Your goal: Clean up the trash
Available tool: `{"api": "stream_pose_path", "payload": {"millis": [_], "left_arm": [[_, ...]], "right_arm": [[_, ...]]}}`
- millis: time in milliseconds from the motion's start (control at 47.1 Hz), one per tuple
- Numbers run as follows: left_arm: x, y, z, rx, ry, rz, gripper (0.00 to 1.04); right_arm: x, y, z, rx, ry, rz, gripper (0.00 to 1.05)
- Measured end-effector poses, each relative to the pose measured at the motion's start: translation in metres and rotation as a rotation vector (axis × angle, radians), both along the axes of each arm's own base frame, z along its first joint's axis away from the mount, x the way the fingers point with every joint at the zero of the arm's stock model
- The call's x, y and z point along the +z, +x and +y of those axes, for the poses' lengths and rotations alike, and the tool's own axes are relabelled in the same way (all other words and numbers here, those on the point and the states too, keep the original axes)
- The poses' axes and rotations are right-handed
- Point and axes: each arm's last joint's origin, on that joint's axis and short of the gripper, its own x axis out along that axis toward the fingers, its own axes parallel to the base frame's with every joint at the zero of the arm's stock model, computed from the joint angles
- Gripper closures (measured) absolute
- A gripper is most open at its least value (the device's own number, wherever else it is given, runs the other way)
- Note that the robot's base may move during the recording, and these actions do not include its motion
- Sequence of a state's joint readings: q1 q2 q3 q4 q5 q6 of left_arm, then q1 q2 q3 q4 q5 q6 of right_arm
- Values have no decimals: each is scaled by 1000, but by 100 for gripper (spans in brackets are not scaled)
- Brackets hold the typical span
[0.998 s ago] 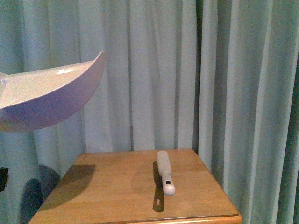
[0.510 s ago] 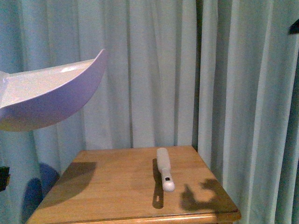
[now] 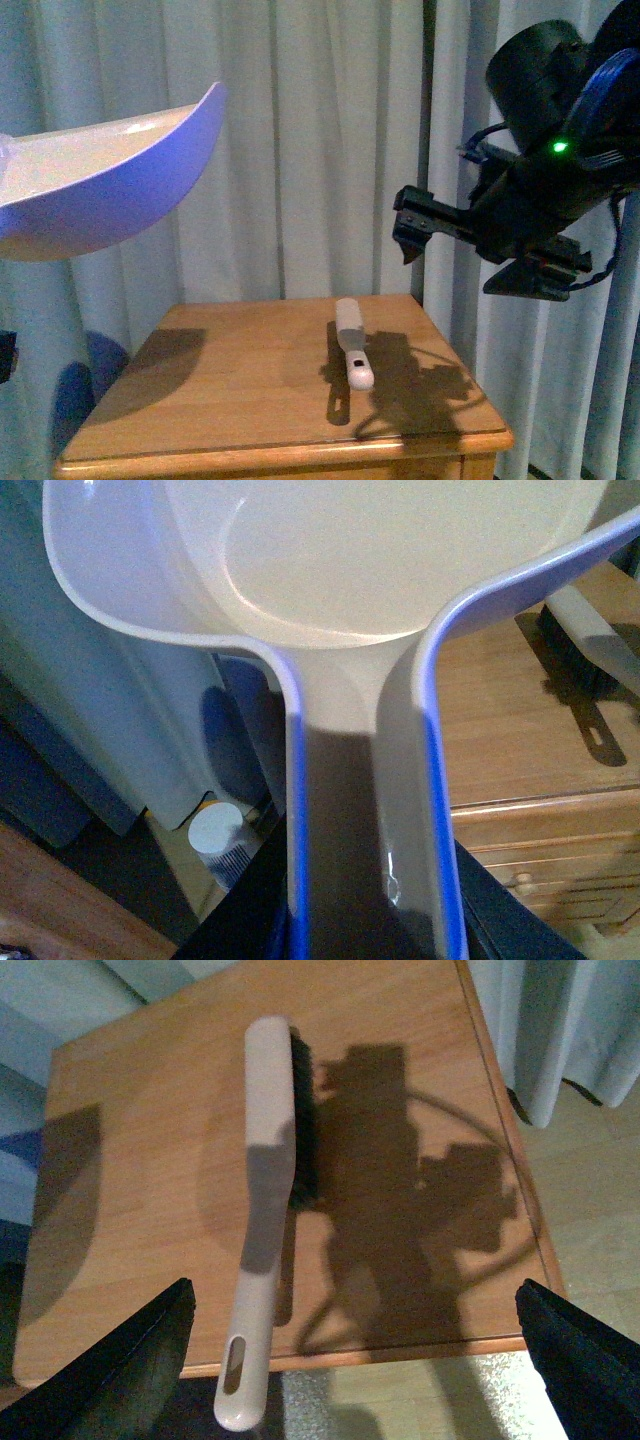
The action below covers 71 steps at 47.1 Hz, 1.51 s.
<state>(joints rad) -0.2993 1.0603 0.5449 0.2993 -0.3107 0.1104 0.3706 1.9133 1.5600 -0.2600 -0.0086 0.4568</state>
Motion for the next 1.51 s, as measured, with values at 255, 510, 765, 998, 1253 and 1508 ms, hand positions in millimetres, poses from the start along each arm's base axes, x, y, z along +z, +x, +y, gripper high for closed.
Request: {"api": "stream_pose_path", "payload": {"millis": [255,510,765,998,1253,1508], "left_arm": [[0,0,0,0,0,0,79],[0,0,0,0,0,0,79],[0,0,0,0,0,0,79],[0,0,0,0,0,0,79],[0,0,0,0,0,0,79],[0,0,0,0,0,0,79]], "right_arm": [[-24,26,32,-18,-86,69,8],[-42,41,71,34,-102,96,8],[-69,44,98,66,-113,137,8],[-91,48,105,56,-120,171,8],[-99,55,109,35,-100,177,8],[-108,63,115,27,-89,186,16]]}}
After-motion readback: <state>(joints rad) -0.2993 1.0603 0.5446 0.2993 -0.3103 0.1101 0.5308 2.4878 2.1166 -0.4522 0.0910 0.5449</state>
